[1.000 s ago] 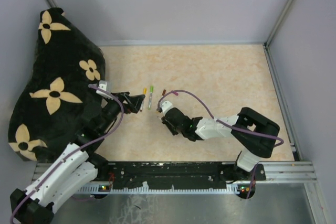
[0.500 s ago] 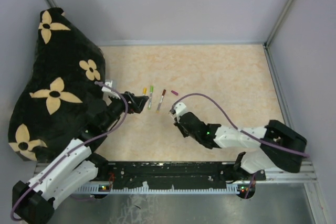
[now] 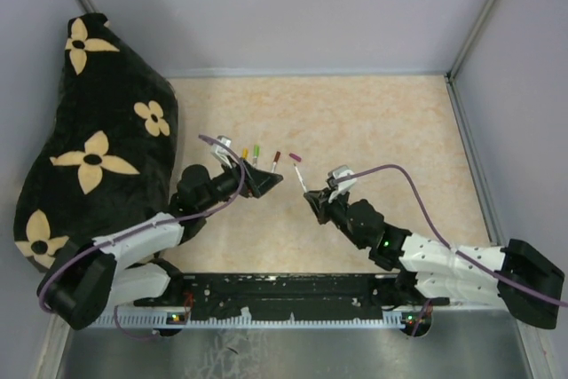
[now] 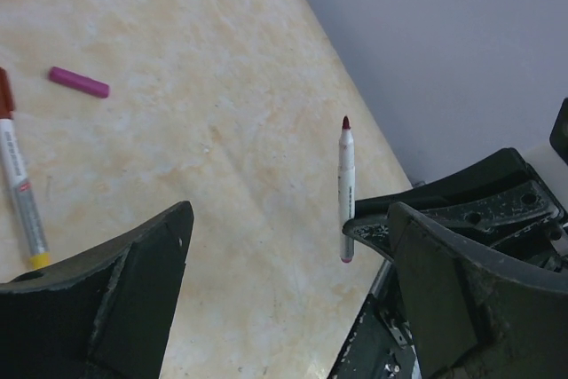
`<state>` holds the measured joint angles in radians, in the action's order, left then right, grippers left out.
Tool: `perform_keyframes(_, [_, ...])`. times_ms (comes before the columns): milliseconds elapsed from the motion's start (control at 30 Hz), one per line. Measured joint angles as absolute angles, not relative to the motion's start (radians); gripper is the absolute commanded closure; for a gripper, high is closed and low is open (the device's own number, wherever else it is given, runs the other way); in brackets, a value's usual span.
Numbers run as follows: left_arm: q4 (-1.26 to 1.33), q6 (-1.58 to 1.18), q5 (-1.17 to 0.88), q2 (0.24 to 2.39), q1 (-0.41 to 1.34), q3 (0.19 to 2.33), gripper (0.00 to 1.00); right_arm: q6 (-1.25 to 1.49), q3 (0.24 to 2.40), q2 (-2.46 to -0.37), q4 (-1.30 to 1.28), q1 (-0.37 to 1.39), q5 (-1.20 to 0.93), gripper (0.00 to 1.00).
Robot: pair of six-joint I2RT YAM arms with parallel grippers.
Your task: Insert the pens into the pen caps
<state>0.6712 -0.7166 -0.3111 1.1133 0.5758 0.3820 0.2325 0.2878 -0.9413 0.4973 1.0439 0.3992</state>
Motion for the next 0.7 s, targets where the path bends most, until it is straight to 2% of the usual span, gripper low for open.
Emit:
perform_keyframes(400, [0.909,-0.772,-0.329,1.377,0.750,0.477,0.10,0.241,0.286,-0.917,0.545,1.044,0.390,1.00])
perform_keyframes(567, [0.946,-0.780,-0.321,1.419,0.773,0.514,0.18,0.247,0.267,-0.916,0.562,1.044,0.369,1.00])
perform_keyframes(700, [0.966,-0.786,-0.311,1.433,0.778,0.529,0.30,0.247,0.253,-0.912,0.568,1.044,0.353,1.00])
